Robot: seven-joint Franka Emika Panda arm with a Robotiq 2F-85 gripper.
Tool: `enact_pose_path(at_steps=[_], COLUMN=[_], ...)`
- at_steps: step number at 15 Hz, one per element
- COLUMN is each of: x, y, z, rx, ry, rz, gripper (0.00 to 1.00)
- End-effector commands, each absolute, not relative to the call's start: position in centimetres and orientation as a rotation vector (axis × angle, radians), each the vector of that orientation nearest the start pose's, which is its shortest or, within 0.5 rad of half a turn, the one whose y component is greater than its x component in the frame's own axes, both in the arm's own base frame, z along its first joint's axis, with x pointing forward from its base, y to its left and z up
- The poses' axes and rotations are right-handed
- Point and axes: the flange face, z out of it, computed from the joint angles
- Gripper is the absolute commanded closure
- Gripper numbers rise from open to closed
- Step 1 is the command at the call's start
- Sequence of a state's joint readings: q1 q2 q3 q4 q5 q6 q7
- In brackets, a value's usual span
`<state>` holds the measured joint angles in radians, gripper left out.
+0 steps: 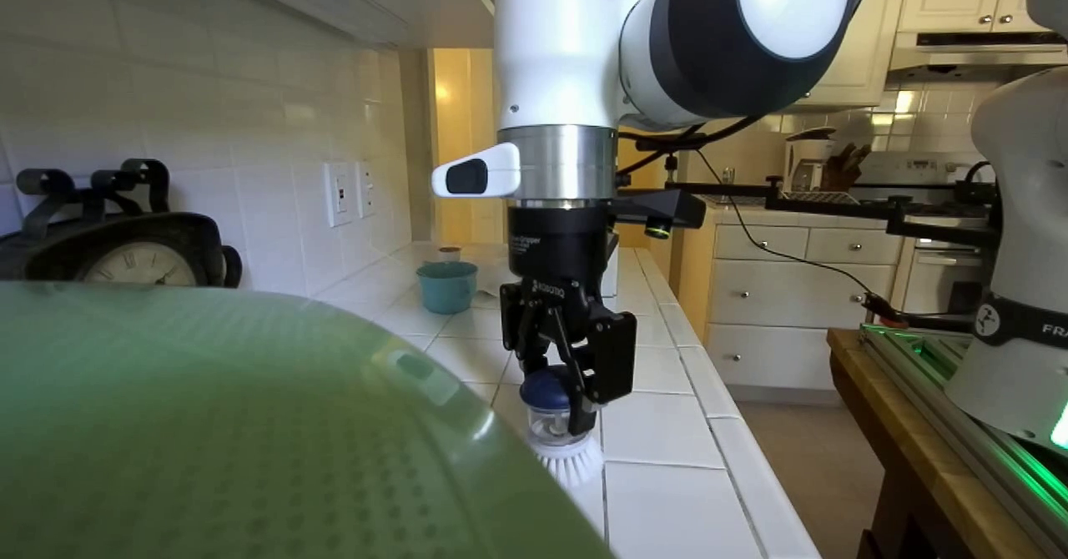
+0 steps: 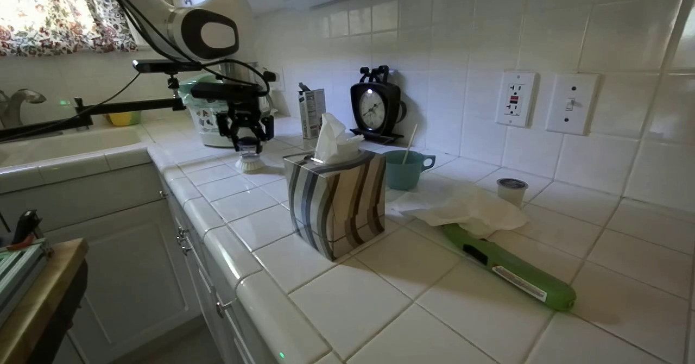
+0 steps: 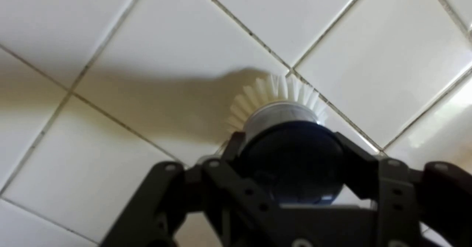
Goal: Open the left door of the top cabinet then pick up the blush and put it in the cabinet
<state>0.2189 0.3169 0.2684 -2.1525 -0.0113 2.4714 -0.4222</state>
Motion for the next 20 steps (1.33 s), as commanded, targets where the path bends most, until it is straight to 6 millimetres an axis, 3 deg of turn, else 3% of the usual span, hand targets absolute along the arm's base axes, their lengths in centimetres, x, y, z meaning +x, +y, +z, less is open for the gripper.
enact_pose_path(at_steps=[1,5,12,15,20], x=[49.7,47.8,46.3,46.9,46.7], y=[26.2,23.6,17.5,15.0,10.8], z=[25.8,25.6,27.2,30.3,38.3], rx=[-2.779,-2.832,-2.907,-2.948,-2.987], ry=[-1.301,-1.175,-1.026,-1.001,-0.942], rz=[0.009,0.055,0.095,0.098,0.120], gripper=[0.66,0.66,0.66,0.66,0.66])
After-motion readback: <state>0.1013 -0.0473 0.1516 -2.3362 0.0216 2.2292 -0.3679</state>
